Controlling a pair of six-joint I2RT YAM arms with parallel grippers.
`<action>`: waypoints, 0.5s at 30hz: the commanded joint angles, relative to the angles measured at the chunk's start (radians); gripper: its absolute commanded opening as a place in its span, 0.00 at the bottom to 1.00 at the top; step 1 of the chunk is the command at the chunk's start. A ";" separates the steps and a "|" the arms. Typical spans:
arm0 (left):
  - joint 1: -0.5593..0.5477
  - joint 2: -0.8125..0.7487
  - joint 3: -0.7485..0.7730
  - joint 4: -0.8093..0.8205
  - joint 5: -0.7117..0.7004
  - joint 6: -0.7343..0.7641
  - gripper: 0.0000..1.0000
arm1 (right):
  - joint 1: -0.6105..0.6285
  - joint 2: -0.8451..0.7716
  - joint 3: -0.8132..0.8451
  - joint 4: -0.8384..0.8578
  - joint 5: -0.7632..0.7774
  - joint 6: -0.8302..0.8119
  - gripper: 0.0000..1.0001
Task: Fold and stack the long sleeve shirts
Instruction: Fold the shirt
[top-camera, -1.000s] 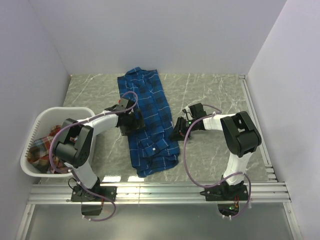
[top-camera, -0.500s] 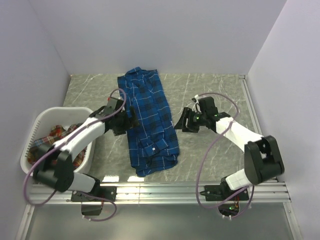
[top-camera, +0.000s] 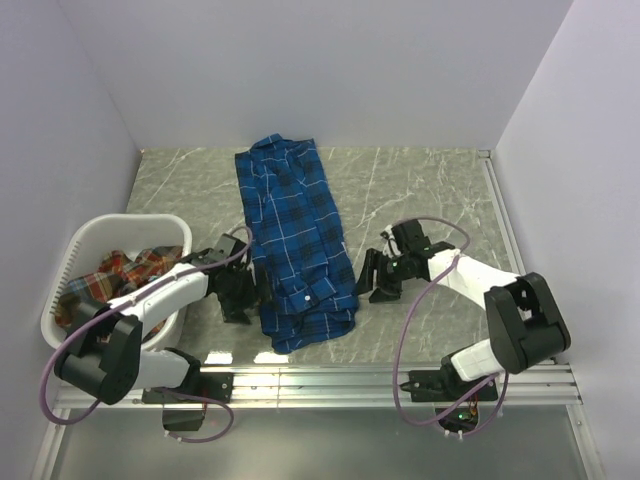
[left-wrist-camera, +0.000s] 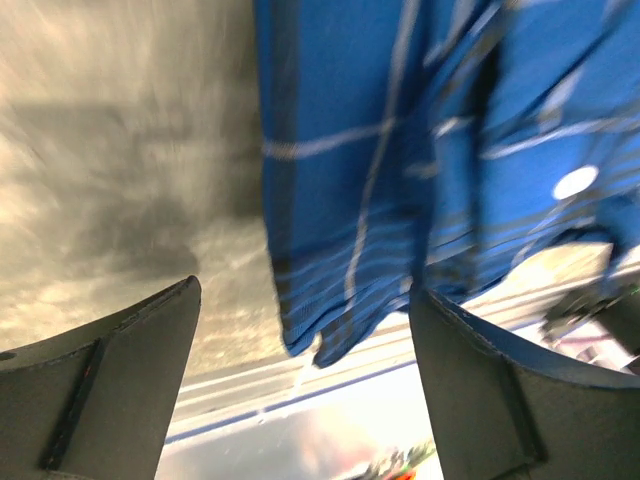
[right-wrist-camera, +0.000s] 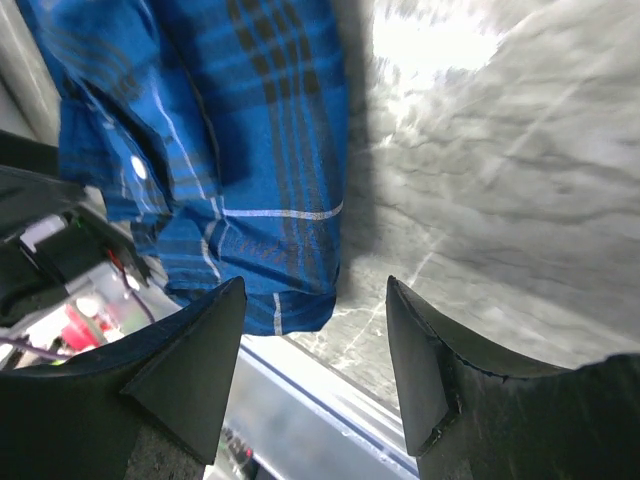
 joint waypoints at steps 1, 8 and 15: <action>-0.035 0.007 -0.042 0.046 0.079 -0.017 0.91 | 0.043 0.042 -0.031 0.071 -0.043 0.036 0.65; -0.062 0.019 -0.091 0.115 0.103 -0.058 0.79 | 0.096 0.120 -0.049 0.172 -0.045 0.102 0.63; -0.084 0.037 -0.093 0.146 0.113 -0.075 0.65 | 0.111 0.165 -0.054 0.221 -0.054 0.131 0.57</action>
